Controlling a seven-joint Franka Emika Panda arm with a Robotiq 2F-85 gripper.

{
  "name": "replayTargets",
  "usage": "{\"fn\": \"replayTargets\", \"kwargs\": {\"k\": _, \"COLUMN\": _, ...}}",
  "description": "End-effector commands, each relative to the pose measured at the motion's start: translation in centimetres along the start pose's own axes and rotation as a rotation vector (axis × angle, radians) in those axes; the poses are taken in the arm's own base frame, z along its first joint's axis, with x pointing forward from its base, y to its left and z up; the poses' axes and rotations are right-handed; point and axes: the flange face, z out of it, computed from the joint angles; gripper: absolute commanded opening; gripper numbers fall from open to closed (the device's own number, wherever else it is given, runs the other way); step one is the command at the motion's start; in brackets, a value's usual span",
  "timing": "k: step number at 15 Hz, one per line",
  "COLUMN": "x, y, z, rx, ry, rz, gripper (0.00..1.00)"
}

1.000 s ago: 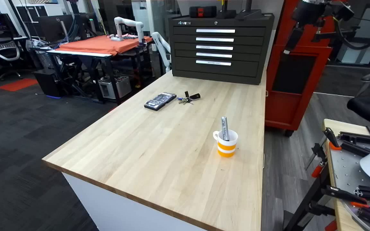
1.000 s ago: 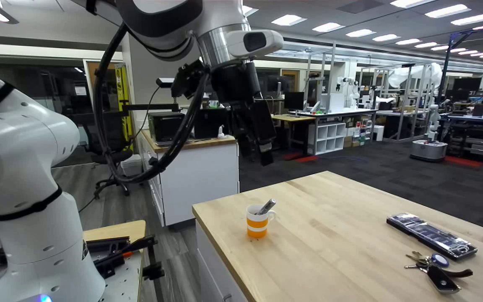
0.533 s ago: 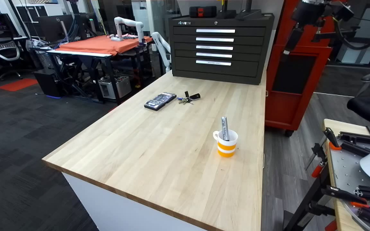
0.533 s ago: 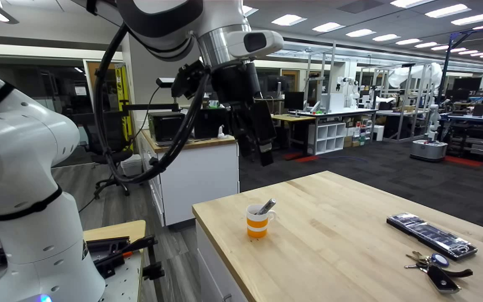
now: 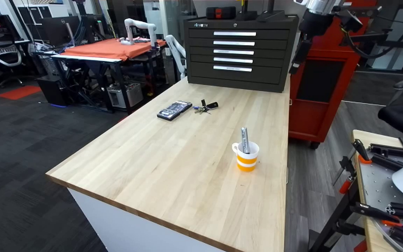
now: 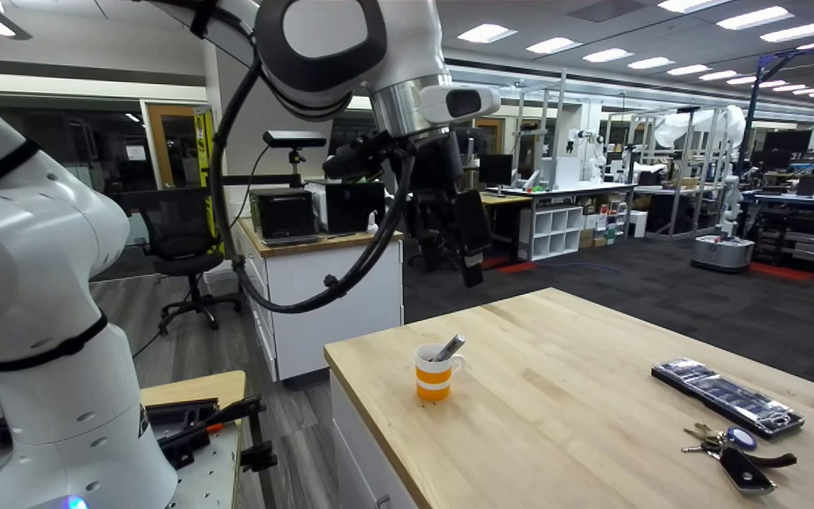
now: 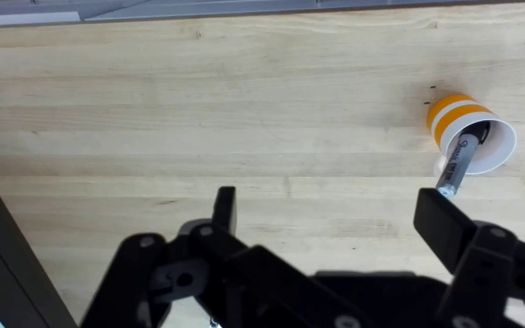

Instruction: Remove the marker from the mug and put it on the table

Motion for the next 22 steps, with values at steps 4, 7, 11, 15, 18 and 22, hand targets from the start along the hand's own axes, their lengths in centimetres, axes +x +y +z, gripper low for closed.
{"fn": "replayTargets", "kwargs": {"k": 4, "x": 7.4, "y": -2.8, "z": 4.2, "rx": 0.049, "ry": 0.003, "rz": -0.071, "gripper": 1.0}}
{"fn": "replayTargets", "kwargs": {"k": 7, "x": 10.1, "y": -4.4, "z": 6.0, "rx": 0.084, "ry": -0.009, "rz": -0.087, "gripper": 1.0}}
{"fn": "replayTargets", "kwargs": {"k": 11, "x": 12.8, "y": -6.3, "z": 8.5, "rx": 0.131, "ry": -0.034, "rz": -0.124, "gripper": 1.0}}
{"fn": "replayTargets", "kwargs": {"k": 15, "x": 14.2, "y": -7.8, "z": 10.7, "rx": 0.18, "ry": -0.063, "rz": -0.152, "gripper": 1.0}}
{"fn": "replayTargets", "kwargs": {"k": 18, "x": 14.3, "y": -8.6, "z": 11.9, "rx": 0.219, "ry": -0.097, "rz": -0.16, "gripper": 1.0}}
{"fn": "replayTargets", "kwargs": {"k": 22, "x": 13.8, "y": -9.2, "z": 12.5, "rx": 0.238, "ry": -0.118, "rz": -0.168, "gripper": 1.0}}
